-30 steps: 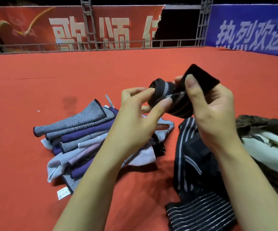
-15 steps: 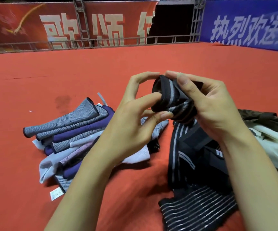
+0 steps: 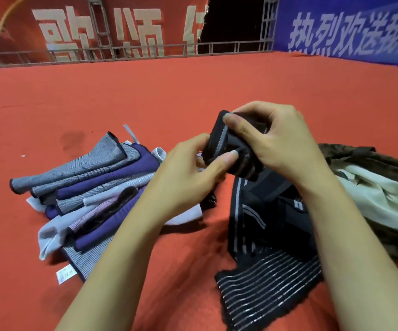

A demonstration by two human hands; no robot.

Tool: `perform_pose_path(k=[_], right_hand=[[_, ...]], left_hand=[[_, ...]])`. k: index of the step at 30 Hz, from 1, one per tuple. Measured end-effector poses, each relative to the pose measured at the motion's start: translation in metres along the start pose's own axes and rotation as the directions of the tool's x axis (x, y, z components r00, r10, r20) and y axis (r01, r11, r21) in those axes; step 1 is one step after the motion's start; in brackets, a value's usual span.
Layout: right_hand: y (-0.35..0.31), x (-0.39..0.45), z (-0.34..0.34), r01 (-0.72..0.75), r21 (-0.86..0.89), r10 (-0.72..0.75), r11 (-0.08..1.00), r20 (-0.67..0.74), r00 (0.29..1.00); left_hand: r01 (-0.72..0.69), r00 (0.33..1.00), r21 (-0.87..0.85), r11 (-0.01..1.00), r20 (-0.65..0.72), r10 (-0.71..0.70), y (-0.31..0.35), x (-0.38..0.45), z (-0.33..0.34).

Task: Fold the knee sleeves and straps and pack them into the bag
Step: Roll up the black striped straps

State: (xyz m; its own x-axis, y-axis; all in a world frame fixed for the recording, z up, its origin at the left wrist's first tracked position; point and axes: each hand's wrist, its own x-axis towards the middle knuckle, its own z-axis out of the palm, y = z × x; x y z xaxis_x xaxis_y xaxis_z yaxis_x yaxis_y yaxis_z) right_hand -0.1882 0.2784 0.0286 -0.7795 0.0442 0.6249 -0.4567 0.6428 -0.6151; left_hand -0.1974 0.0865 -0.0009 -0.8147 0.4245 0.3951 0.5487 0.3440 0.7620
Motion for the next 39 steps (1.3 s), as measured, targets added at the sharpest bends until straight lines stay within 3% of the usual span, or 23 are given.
perform_pose_path(k=[5, 8, 10, 13, 17, 20, 23, 26, 29, 32, 35, 39], right_hand=[[0.005, -0.001, -0.013, -0.035, -0.333, 0.097, 0.942, 0.172, 0.98], [0.009, -0.006, -0.018, -0.04, -0.378, 0.101, 0.925, 0.142, 0.985], [0.013, -0.017, -0.026, -0.057, -0.387, 0.098, 0.92, 0.088, 0.991], [0.029, -0.05, -0.054, -0.123, -0.379, 0.127, 0.917, -0.015, 0.992], [0.058, -0.102, -0.113, -0.33, -0.347, 0.233, 0.878, -0.292, 0.928], [0.071, -0.131, -0.144, -0.443, -0.238, 0.316, 0.865, -0.427, 0.847], [0.085, -0.151, -0.145, -0.521, -0.229, 0.468, 0.822, -0.25, 0.848], [0.107, -0.164, -0.131, -0.545, -0.277, 0.559, 0.791, -0.032, 0.828], [0.116, -0.159, -0.115, -0.53, -0.231, 0.551, 0.816, 0.037, 0.833], [0.108, -0.148, -0.094, -0.444, -0.138, 0.461, 0.886, 0.141, 0.876], [0.112, -0.149, -0.082, -0.351, -0.197, 0.399, 0.915, 0.321, 0.859], [0.111, -0.155, -0.09, -0.432, 0.049, 0.364, 0.901, 0.458, 0.811]], left_hand=[[0.072, 0.99, -0.071, 0.995, 0.13, -0.062, -0.001, -0.005, 0.01], [0.17, 0.983, -0.253, 0.952, 0.111, -0.146, 0.004, -0.009, 0.022], [0.229, 0.973, -0.438, 0.869, 0.11, -0.202, 0.008, -0.011, 0.028], [0.277, 0.96, -0.545, 0.791, 0.186, -0.208, 0.011, -0.013, 0.043], [0.331, 0.896, -0.405, 0.852, 0.418, -0.149, 0.009, -0.021, 0.065], [0.237, 0.882, -0.207, 0.949, 0.455, -0.121, 0.0, -0.025, 0.076], [0.18, 0.902, 0.05, 0.982, 0.39, -0.185, -0.01, -0.03, 0.092], [0.245, 0.898, 0.04, 0.969, 0.368, -0.242, -0.029, -0.037, 0.116], [0.236, 0.92, 0.056, 0.97, 0.308, -0.241, -0.043, -0.041, 0.133], [0.111, 0.949, 0.091, 0.99, 0.285, -0.133, -0.044, -0.043, 0.136], [-0.048, 0.914, 0.039, 0.998, 0.404, 0.028, -0.044, -0.044, 0.136], [-0.115, 0.855, -0.065, 0.991, 0.502, 0.132, -0.038, -0.046, 0.133]])
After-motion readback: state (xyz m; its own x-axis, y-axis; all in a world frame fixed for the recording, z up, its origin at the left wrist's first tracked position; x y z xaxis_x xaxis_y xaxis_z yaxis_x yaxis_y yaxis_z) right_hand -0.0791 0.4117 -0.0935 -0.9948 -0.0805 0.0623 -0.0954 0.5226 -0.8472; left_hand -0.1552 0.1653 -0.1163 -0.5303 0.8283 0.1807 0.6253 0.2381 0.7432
